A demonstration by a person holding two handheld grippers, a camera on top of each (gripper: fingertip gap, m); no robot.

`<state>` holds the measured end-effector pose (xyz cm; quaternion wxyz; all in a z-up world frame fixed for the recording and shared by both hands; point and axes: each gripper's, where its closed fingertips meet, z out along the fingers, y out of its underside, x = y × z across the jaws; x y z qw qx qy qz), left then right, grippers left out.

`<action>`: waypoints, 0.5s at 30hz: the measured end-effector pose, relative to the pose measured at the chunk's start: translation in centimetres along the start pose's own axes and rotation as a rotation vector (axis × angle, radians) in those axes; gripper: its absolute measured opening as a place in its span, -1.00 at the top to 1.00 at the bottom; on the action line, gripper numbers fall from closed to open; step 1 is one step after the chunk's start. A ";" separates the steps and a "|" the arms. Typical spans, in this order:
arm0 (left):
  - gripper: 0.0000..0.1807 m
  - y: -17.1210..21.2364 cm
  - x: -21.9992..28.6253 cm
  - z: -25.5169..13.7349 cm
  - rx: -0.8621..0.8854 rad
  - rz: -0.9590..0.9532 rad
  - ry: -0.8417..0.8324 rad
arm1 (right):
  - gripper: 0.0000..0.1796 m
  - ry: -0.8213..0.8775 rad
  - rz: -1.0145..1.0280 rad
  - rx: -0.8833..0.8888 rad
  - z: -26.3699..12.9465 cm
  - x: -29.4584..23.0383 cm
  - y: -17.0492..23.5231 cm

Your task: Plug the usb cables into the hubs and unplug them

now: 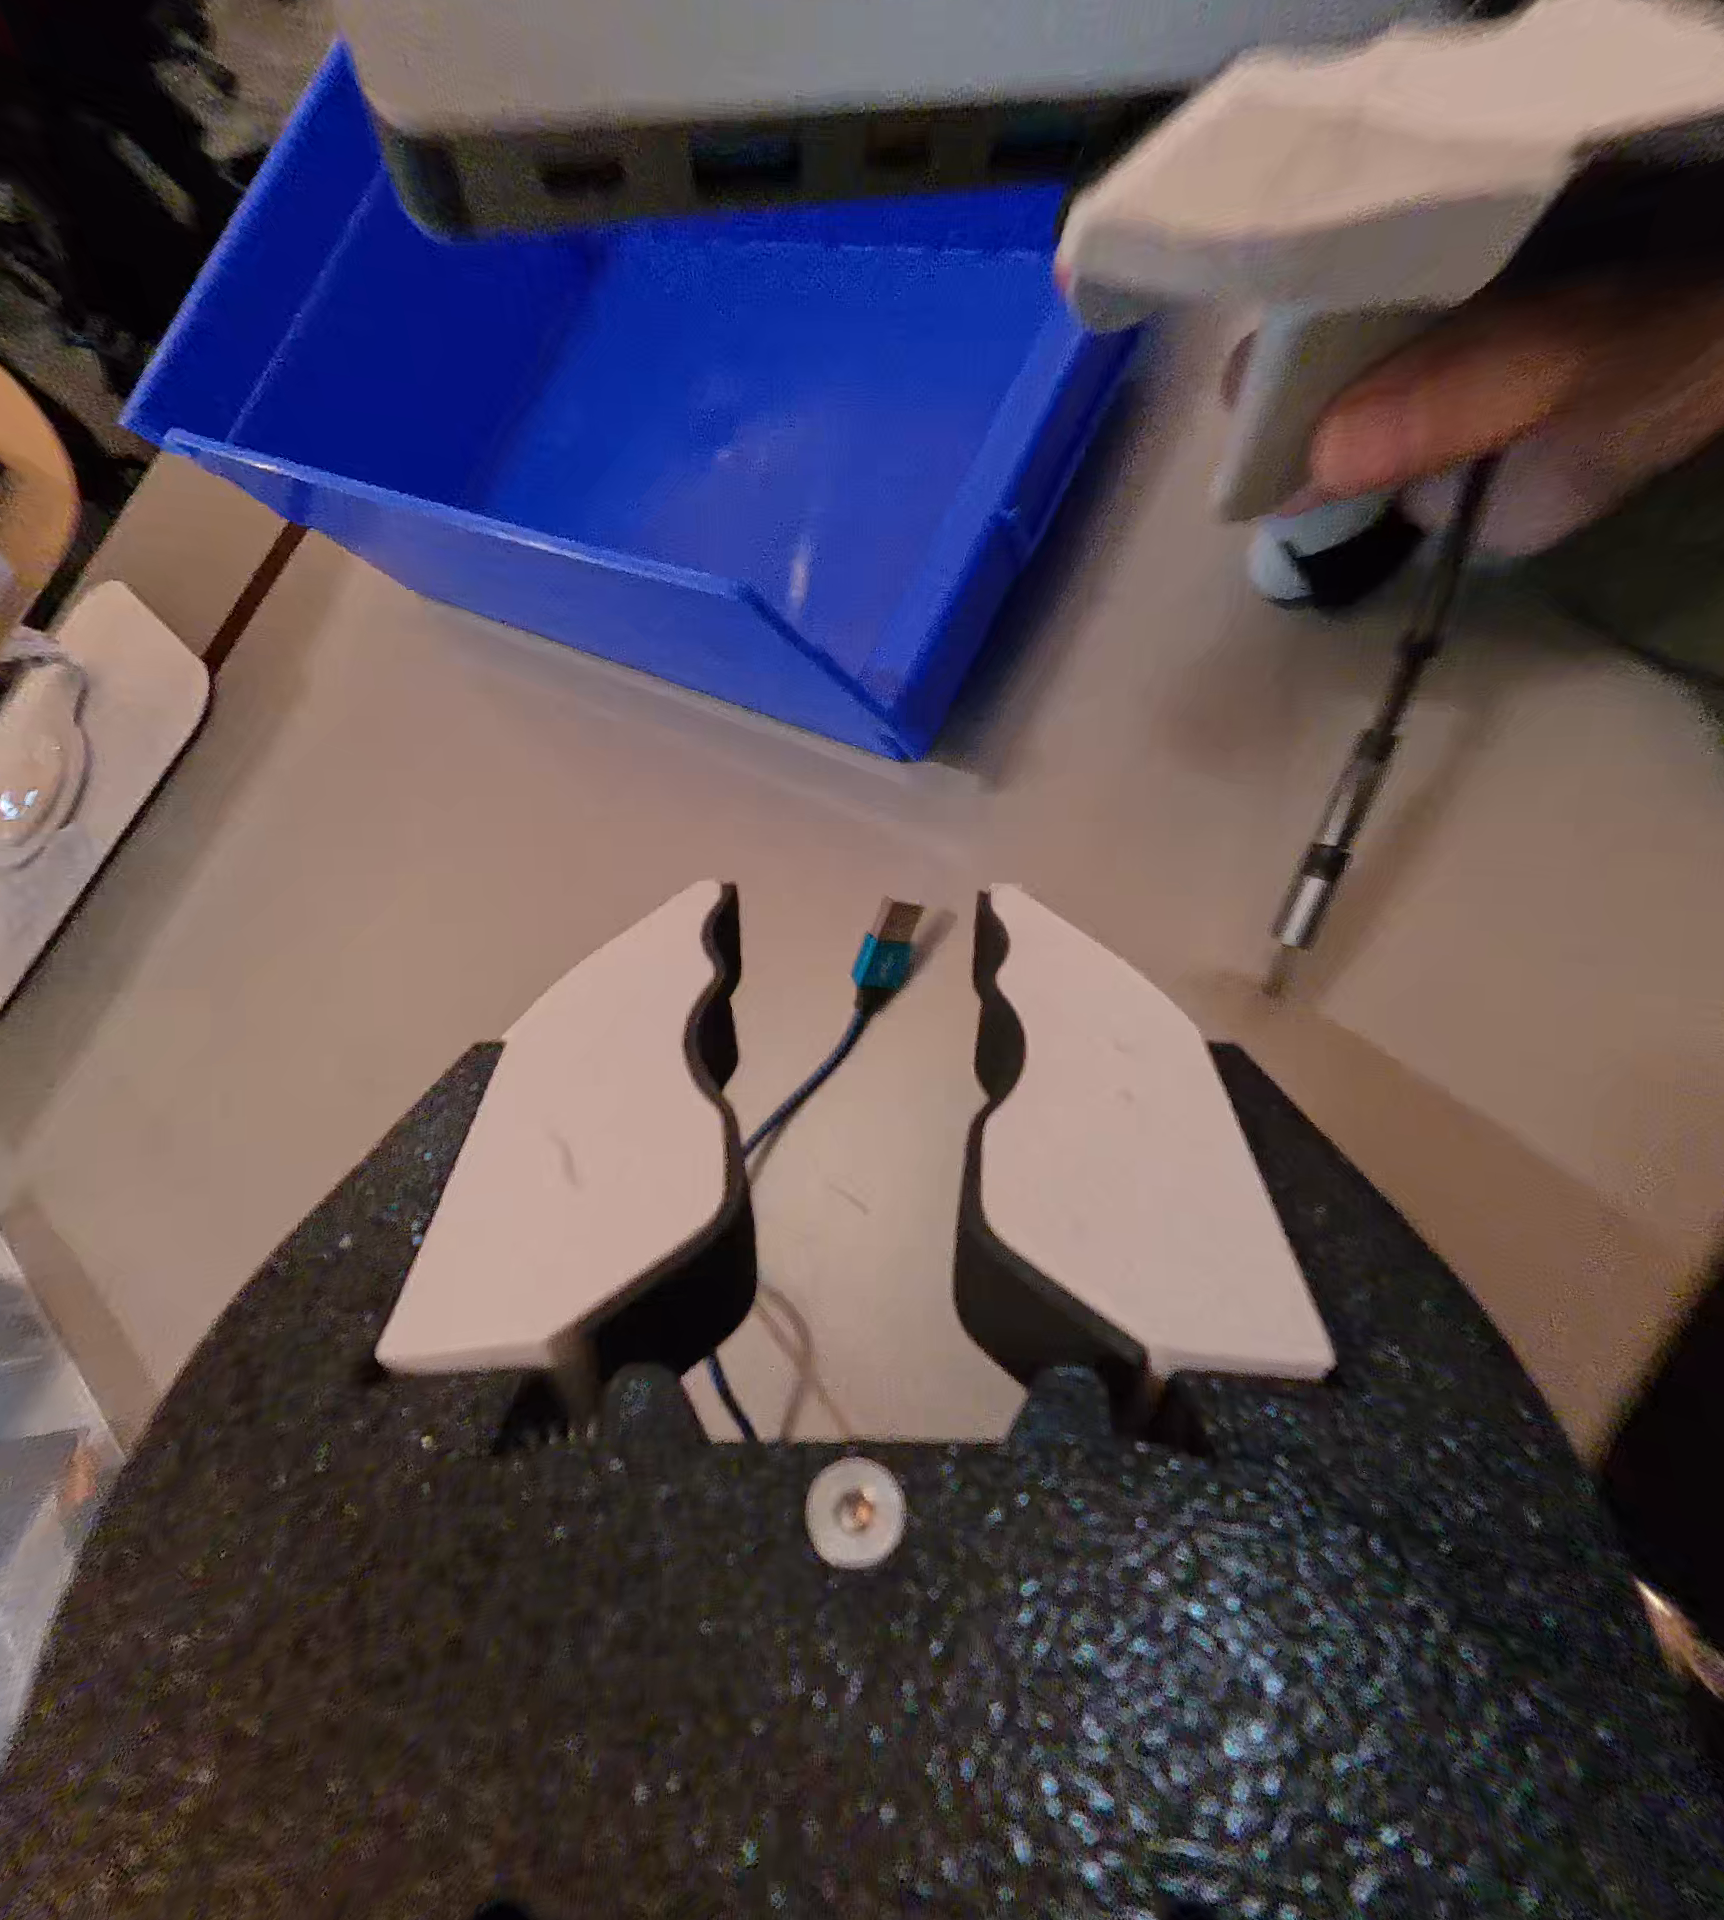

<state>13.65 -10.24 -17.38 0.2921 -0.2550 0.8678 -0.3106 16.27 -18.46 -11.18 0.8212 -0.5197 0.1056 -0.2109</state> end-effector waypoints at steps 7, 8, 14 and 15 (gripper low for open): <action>0.54 4.3 0.2 5.4 -0.023 0.152 -0.109 | 0.60 0.005 -0.011 -0.005 -0.1 0.0 0.0; 0.54 4.7 0.2 5.7 -0.036 0.157 -0.108 | 0.60 0.005 -0.010 -0.004 -0.1 0.0 0.0; 0.63 5.5 -0.1 6.3 -0.065 0.095 -0.097 | 0.60 0.007 -0.006 -0.002 -0.1 0.2 0.0; 0.65 5.6 -0.1 6.3 -0.075 0.089 -0.094 | 0.60 0.006 -0.006 -0.003 -0.1 0.2 0.0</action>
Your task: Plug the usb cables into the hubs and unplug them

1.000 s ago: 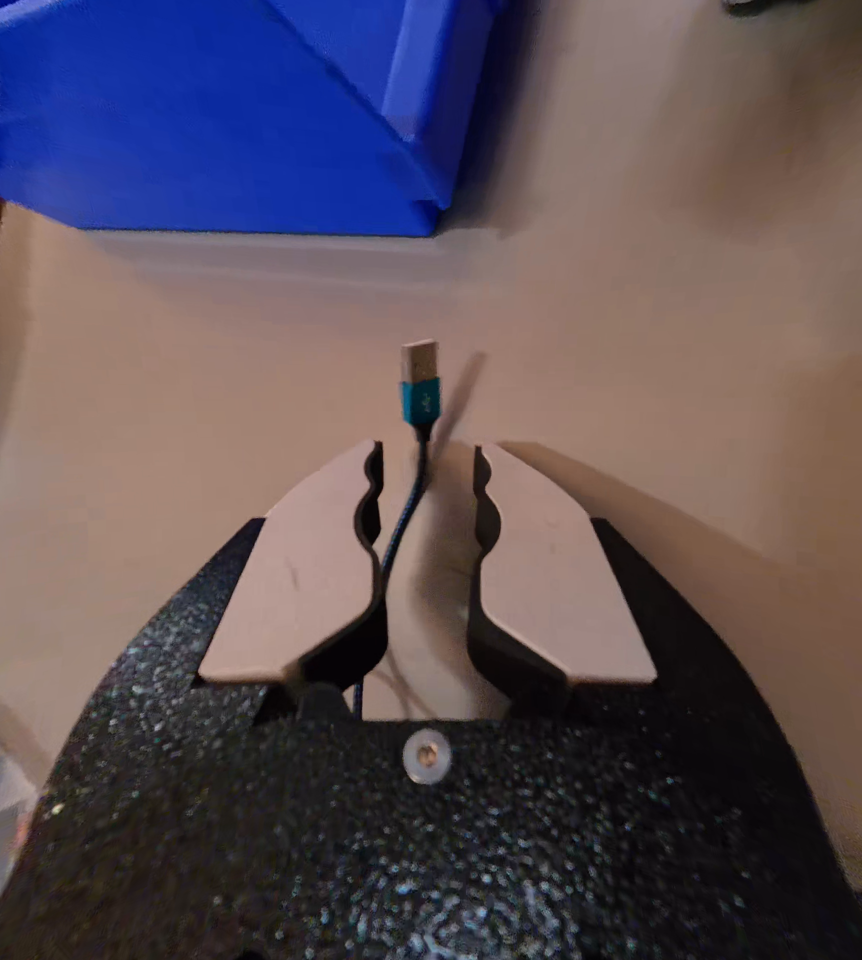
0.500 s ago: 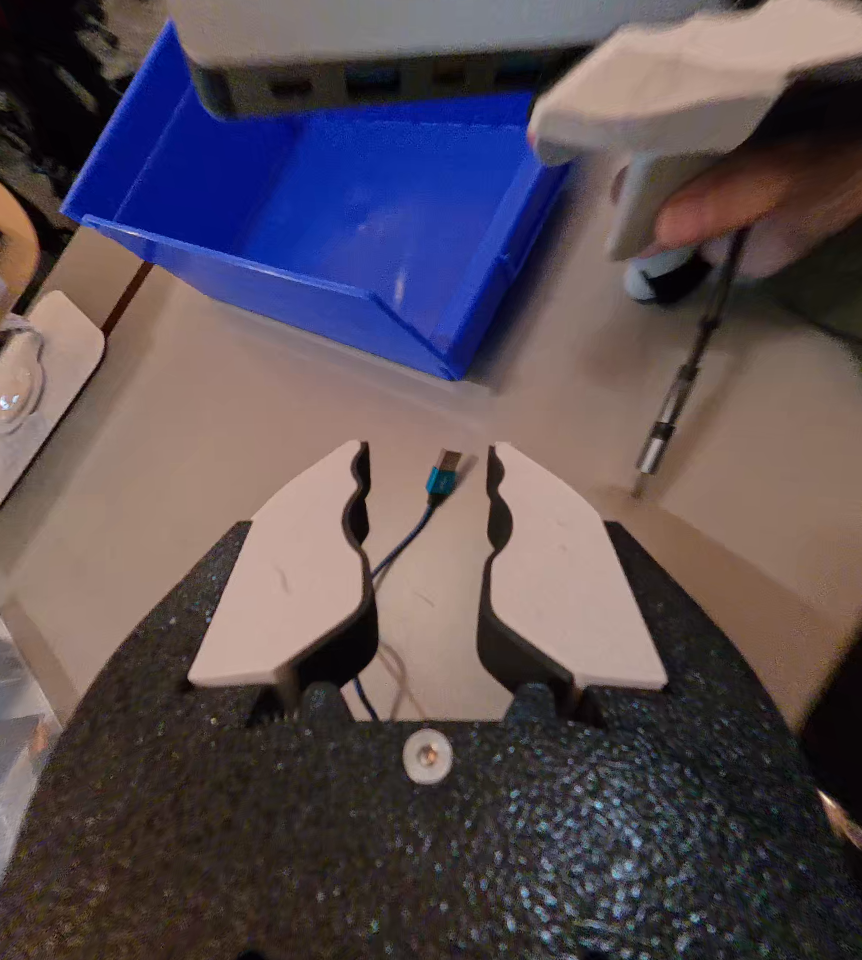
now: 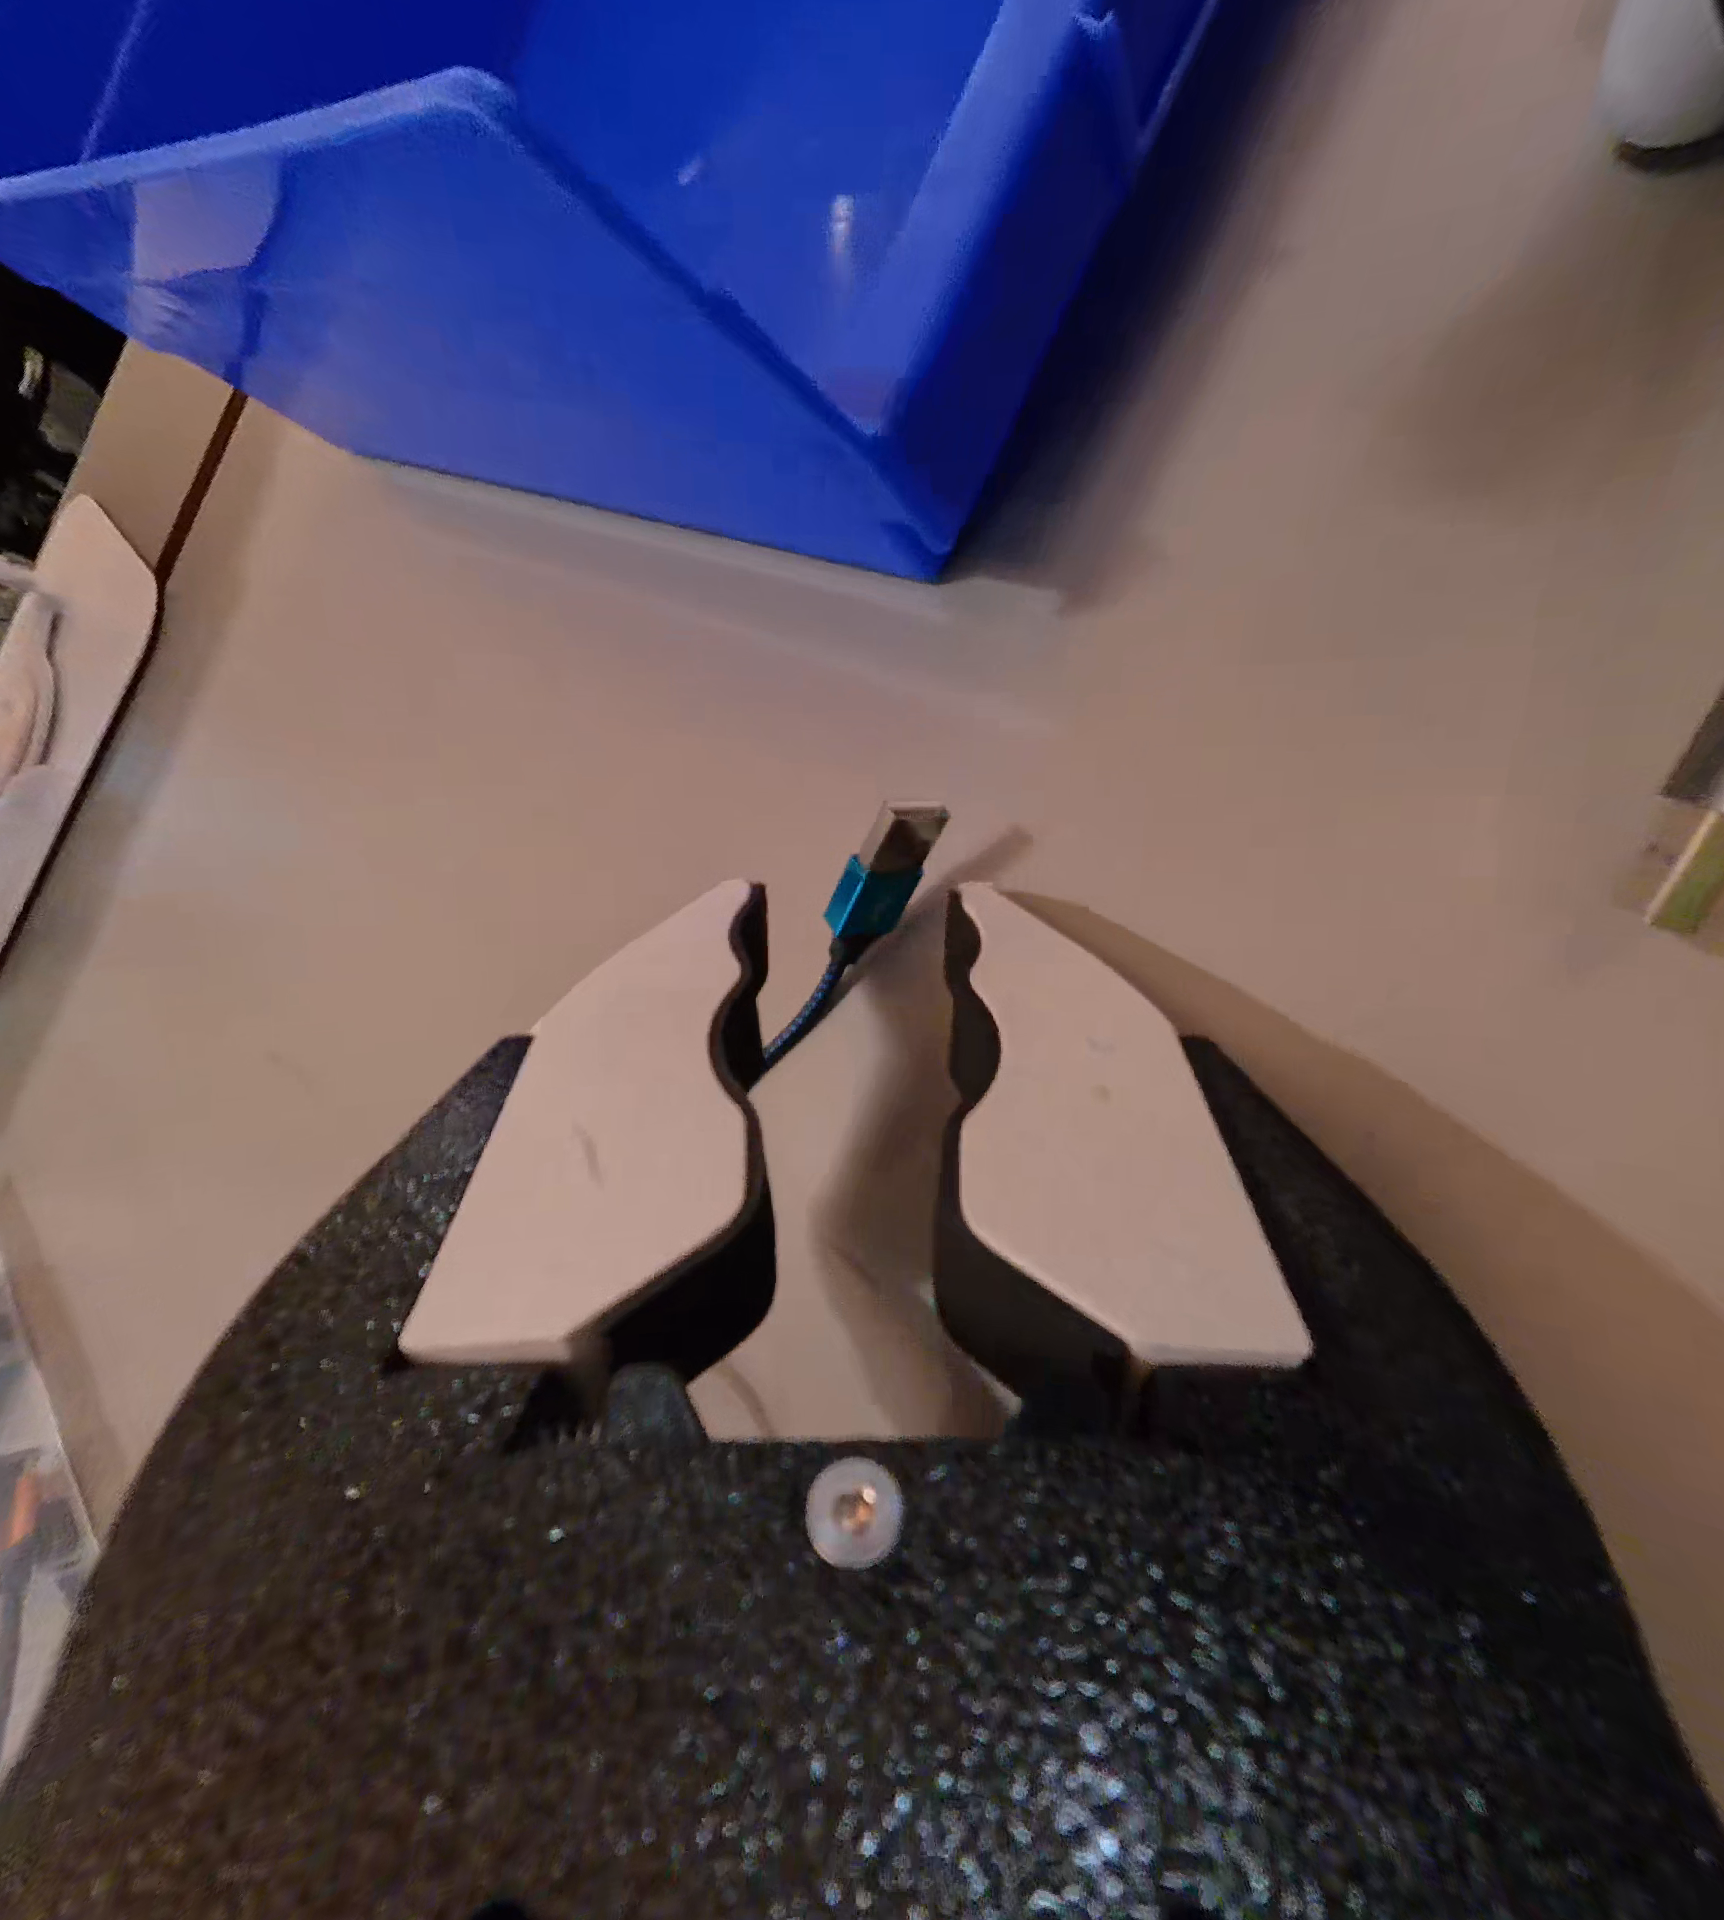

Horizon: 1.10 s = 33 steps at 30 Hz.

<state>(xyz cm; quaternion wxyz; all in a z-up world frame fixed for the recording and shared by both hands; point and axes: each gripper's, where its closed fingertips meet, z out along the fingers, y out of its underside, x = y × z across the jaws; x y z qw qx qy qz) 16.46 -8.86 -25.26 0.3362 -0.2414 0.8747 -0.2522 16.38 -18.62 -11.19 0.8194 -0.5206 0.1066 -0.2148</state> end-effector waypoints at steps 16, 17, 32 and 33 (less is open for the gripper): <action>0.82 -0.1 0.5 1.0 0.009 -0.009 0.202 | 0.60 -0.007 -0.003 -0.006 0.1 -0.1 0.1; 0.82 -0.1 0.5 1.1 0.017 -0.021 0.234 | 0.60 -0.008 -0.004 -0.006 0.1 -0.1 0.1; 0.82 0.1 0.7 1.0 0.169 0.069 0.668 | 0.60 -0.008 -0.003 -0.006 0.0 -0.1 0.1; 0.81 0.1 0.6 0.8 0.189 0.091 0.647 | 0.60 -0.008 -0.003 -0.006 0.0 -0.1 0.1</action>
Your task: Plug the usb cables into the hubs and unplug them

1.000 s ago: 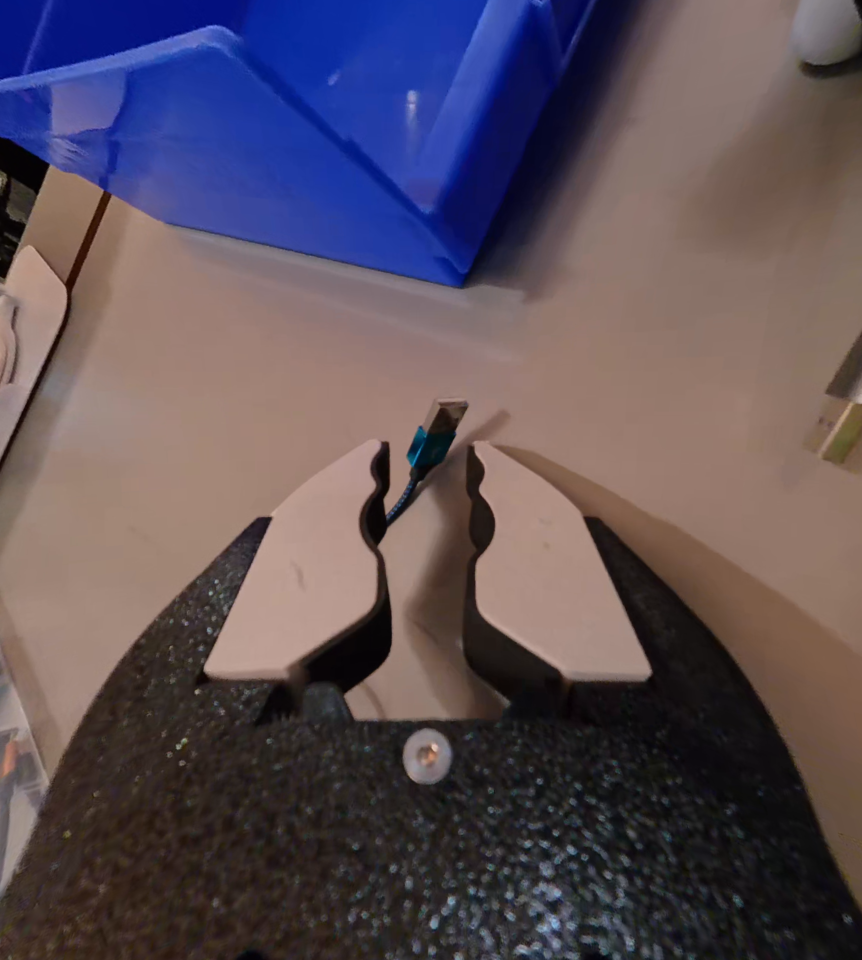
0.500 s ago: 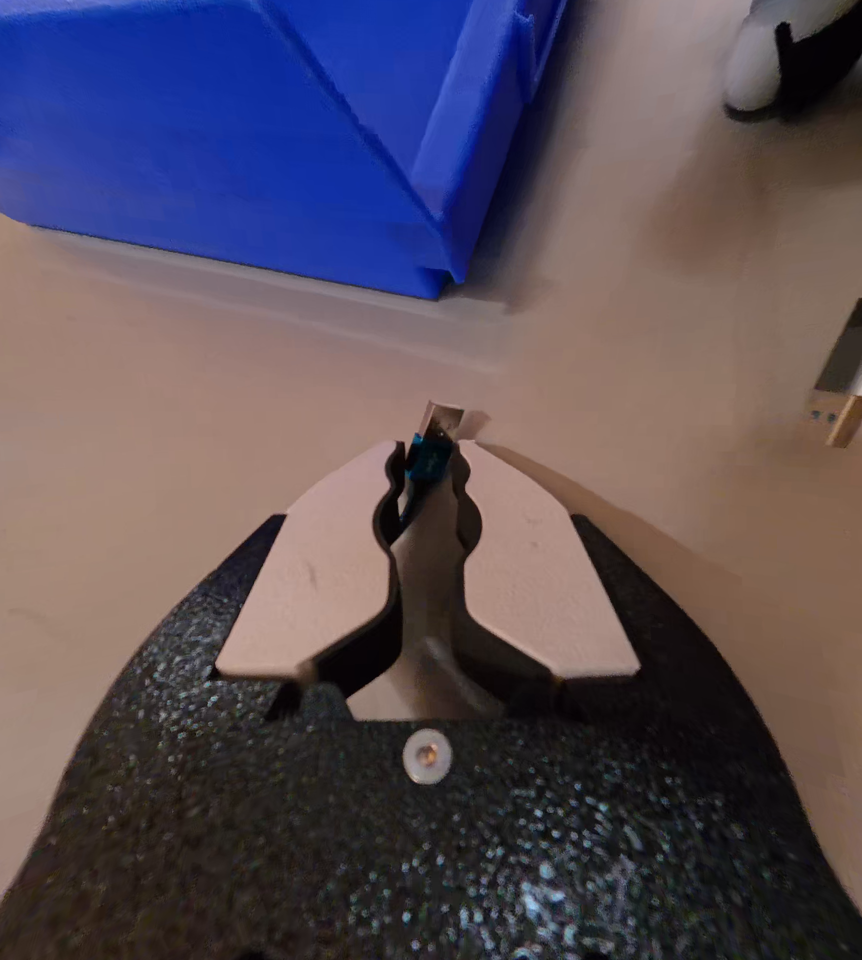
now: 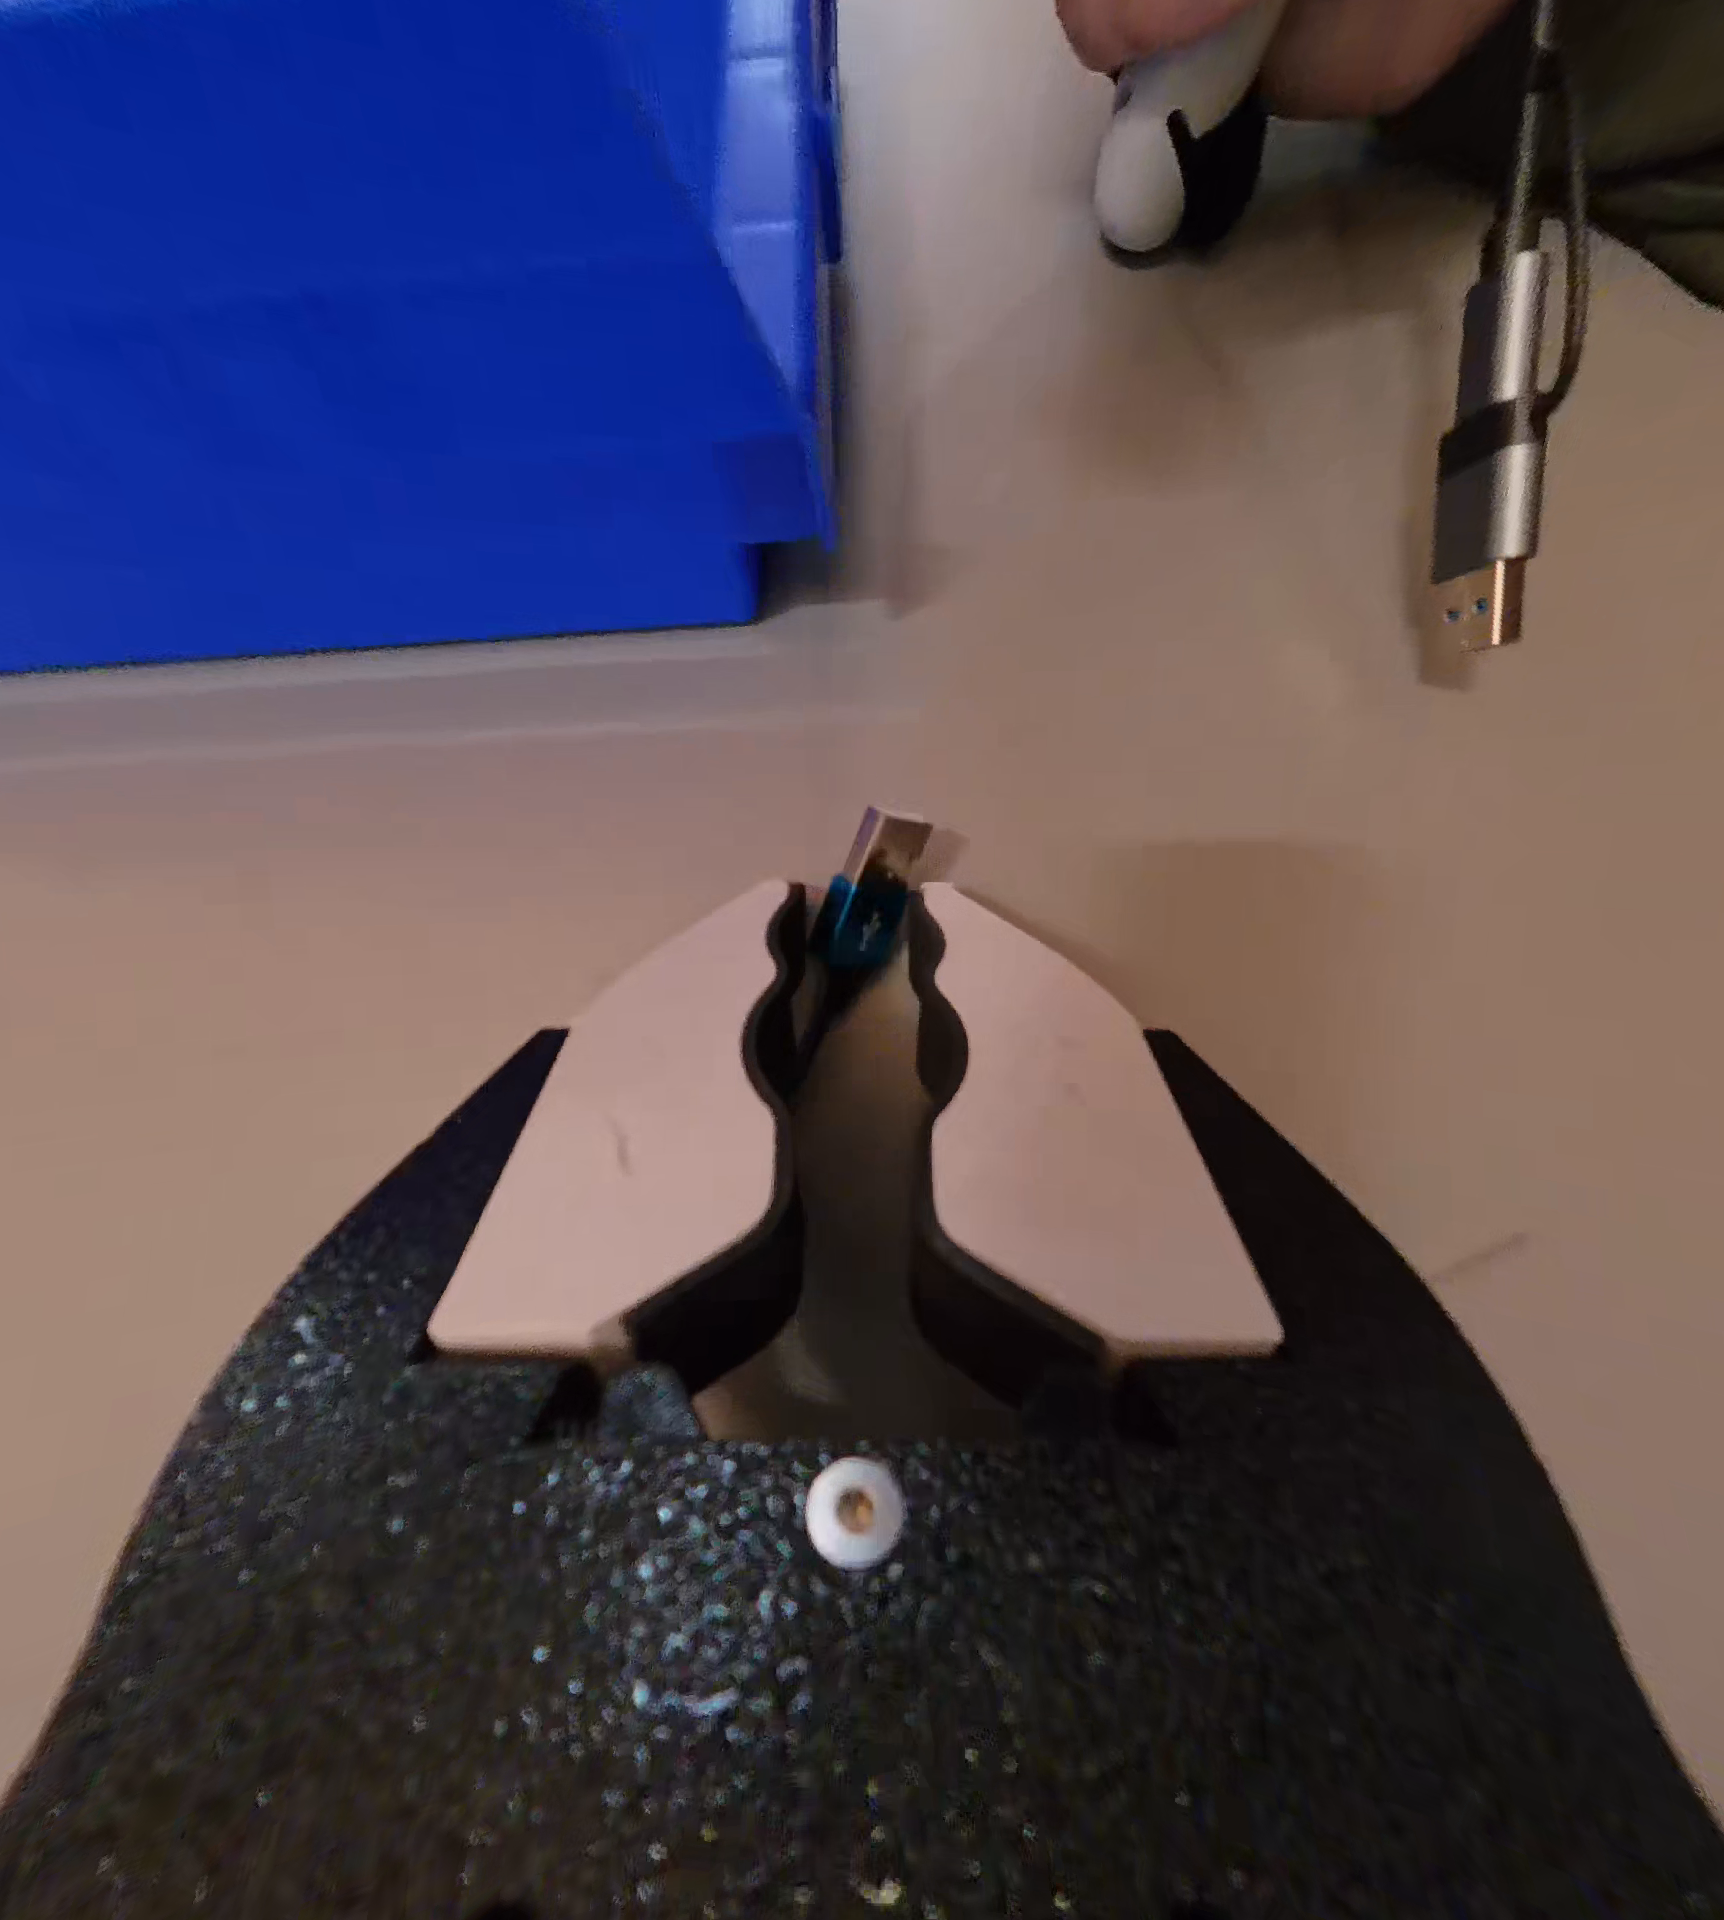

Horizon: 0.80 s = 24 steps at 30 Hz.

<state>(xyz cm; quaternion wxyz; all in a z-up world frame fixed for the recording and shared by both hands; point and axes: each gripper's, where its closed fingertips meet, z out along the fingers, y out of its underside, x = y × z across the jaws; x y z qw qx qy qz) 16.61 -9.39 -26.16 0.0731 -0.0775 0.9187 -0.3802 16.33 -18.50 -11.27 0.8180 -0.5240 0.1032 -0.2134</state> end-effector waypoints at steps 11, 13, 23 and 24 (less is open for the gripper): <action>0.63 -1.0 0.0 -2.7 -0.015 0.226 -0.261 | 0.60 0.002 0.000 0.001 0.0 0.0 0.0; 0.63 -0.3 0.3 -3.1 -0.076 0.191 -0.256 | 0.60 0.002 0.000 0.001 0.0 0.0 0.0; 0.81 1.9 -0.6 -2.1 -0.124 0.246 -0.262 | 0.60 -0.001 -0.004 0.000 0.0 -0.1 0.0; 0.86 1.9 -0.5 -2.0 -0.120 0.239 -0.244 | 0.60 -0.001 -0.002 0.000 0.0 -0.1 0.0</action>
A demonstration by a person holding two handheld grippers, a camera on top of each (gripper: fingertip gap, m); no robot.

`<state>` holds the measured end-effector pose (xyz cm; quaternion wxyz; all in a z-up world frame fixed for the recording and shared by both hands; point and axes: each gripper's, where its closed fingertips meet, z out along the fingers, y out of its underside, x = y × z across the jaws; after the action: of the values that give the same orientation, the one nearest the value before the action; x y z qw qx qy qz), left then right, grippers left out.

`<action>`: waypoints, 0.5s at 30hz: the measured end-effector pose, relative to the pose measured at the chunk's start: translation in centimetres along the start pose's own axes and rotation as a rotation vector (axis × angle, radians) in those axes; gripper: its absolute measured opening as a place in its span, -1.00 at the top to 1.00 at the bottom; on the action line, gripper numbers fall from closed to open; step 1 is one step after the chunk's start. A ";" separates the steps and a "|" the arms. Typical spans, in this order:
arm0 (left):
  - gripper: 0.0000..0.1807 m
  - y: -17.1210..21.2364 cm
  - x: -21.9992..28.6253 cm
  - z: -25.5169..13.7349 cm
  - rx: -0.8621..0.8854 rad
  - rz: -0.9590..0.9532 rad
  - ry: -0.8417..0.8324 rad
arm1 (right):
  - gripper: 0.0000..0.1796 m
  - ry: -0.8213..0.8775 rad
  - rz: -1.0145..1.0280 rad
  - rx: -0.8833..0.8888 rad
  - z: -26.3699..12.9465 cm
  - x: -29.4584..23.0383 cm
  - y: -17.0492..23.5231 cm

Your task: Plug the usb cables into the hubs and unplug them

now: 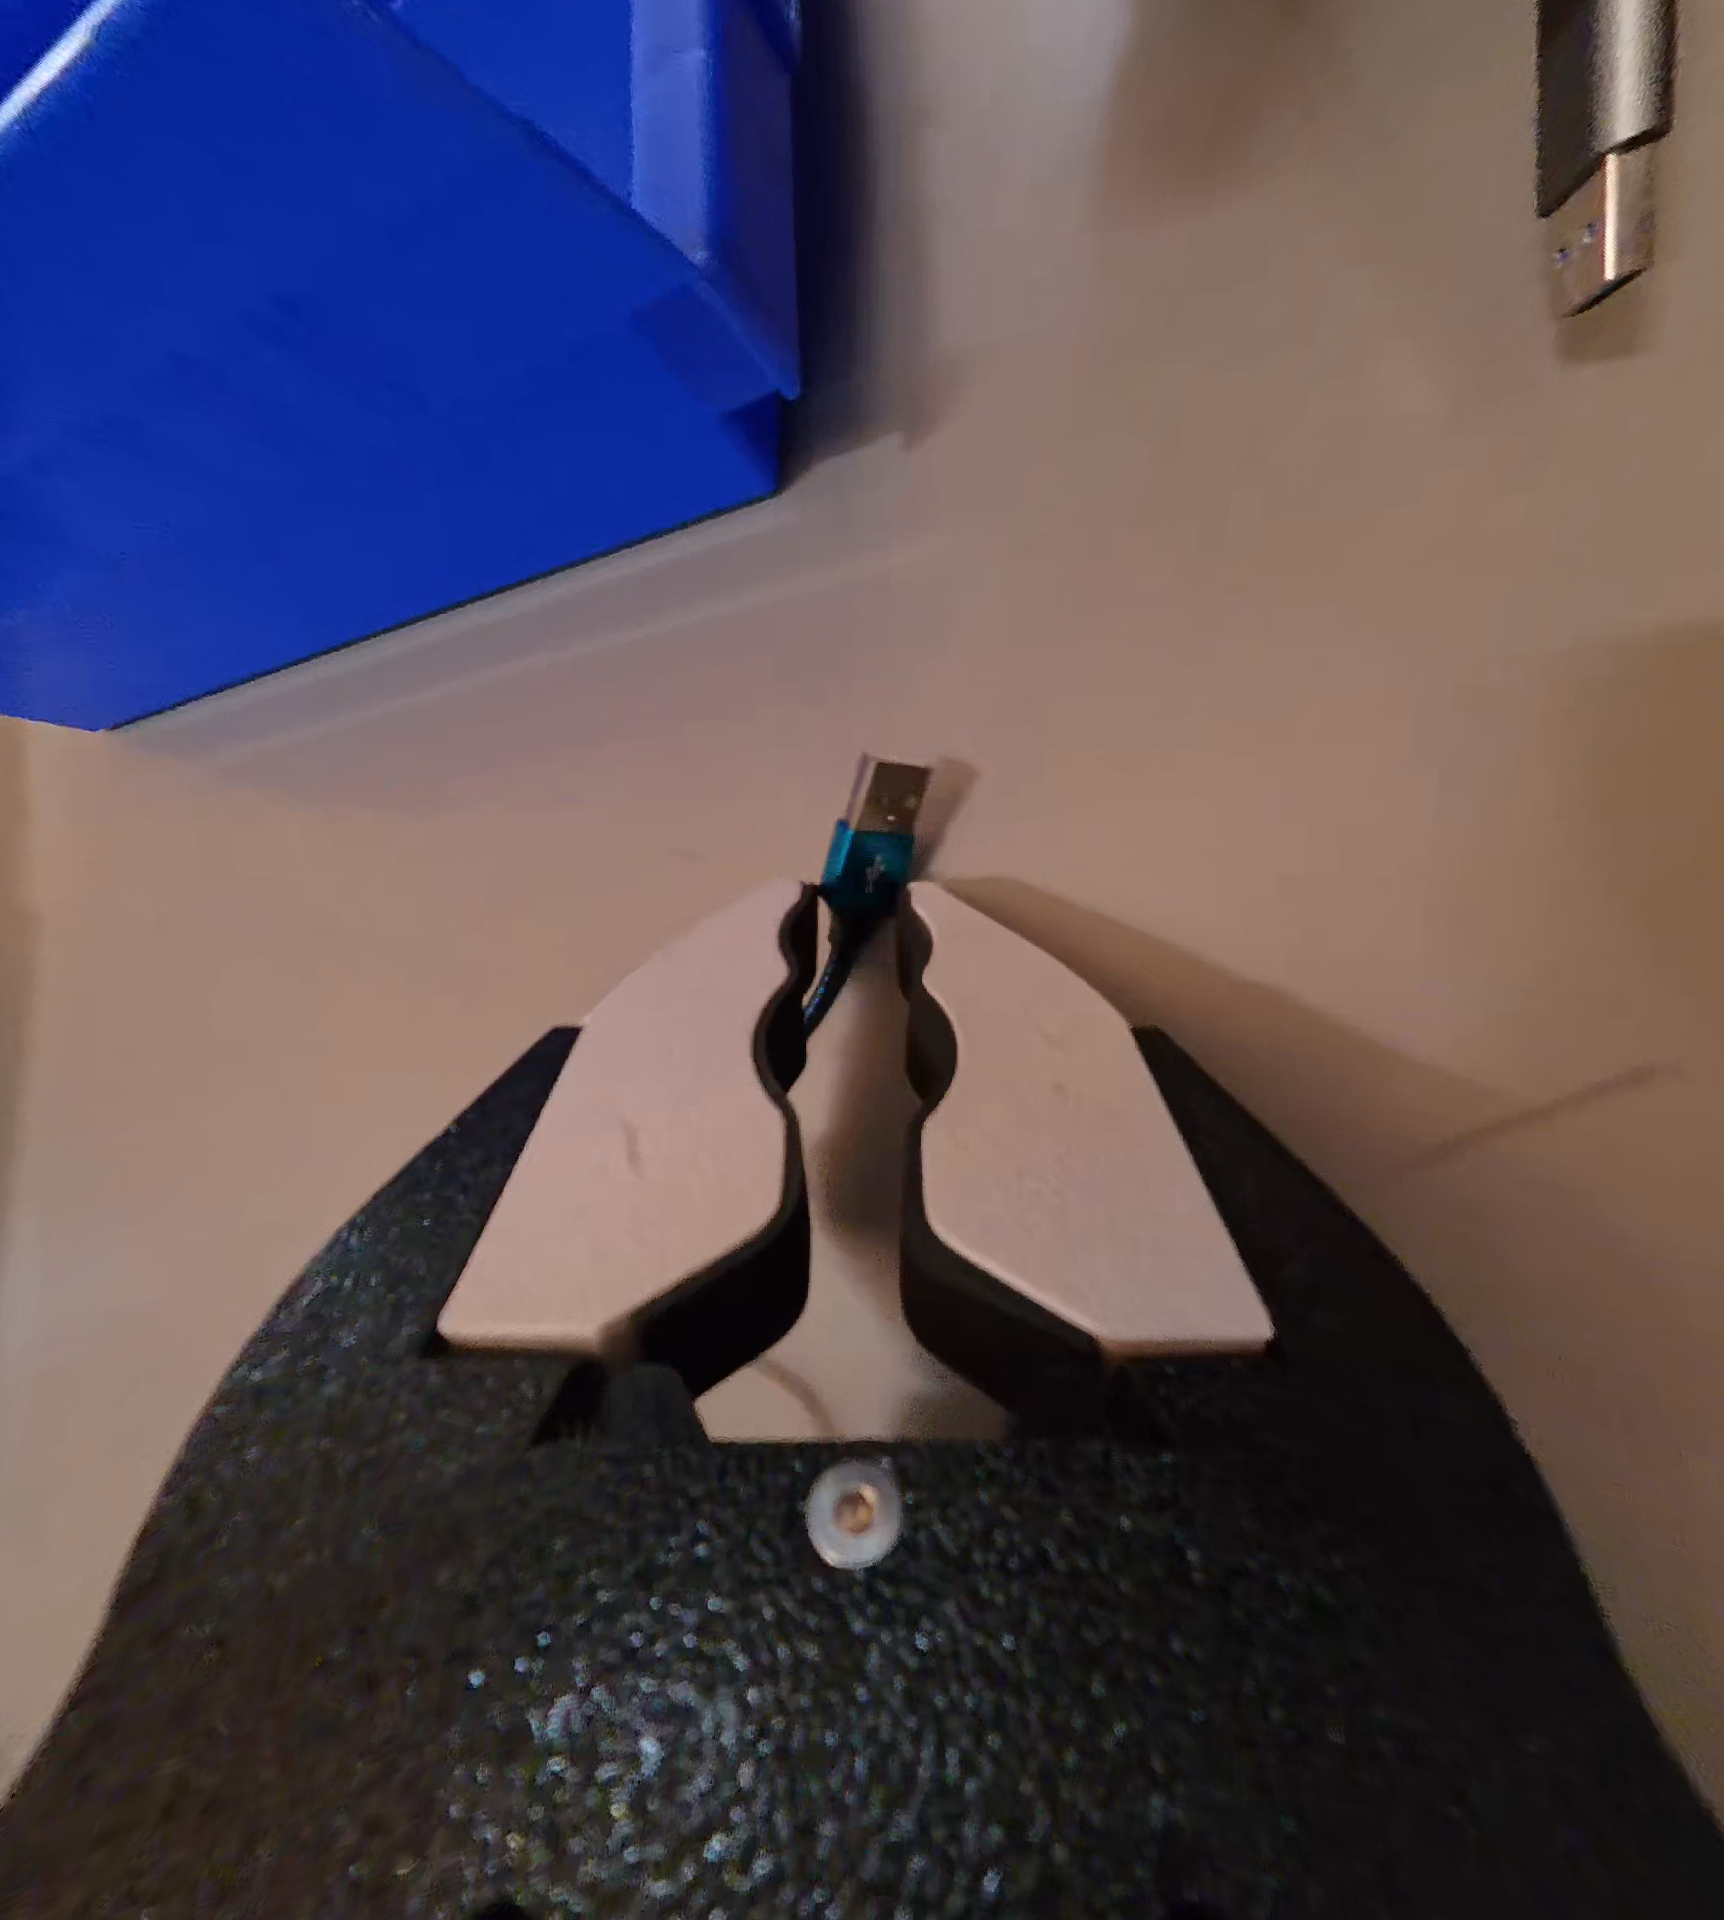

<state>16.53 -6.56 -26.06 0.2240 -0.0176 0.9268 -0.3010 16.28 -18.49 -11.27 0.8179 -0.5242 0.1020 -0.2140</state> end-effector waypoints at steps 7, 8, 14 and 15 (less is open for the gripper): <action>0.87 -0.3 0.0 0.4 0.038 -0.038 0.074 | 0.60 -0.001 0.002 -0.001 0.0 0.0 0.0; 0.87 -0.3 0.0 0.5 0.040 -0.051 0.095 | 0.60 -0.001 0.002 -0.001 0.0 0.0 0.0; 0.87 -0.4 0.2 0.8 0.034 -0.272 0.273 | 0.60 0.000 0.001 0.001 0.0 0.0 0.0; 0.84 -0.4 0.1 0.8 0.051 -0.278 0.274 | 0.60 0.001 0.001 0.002 0.0 0.0 0.0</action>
<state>16.78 -7.32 -26.48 0.0522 -0.0985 0.9293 -0.3520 16.27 -18.51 -11.24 0.8185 -0.5234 0.1025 -0.2137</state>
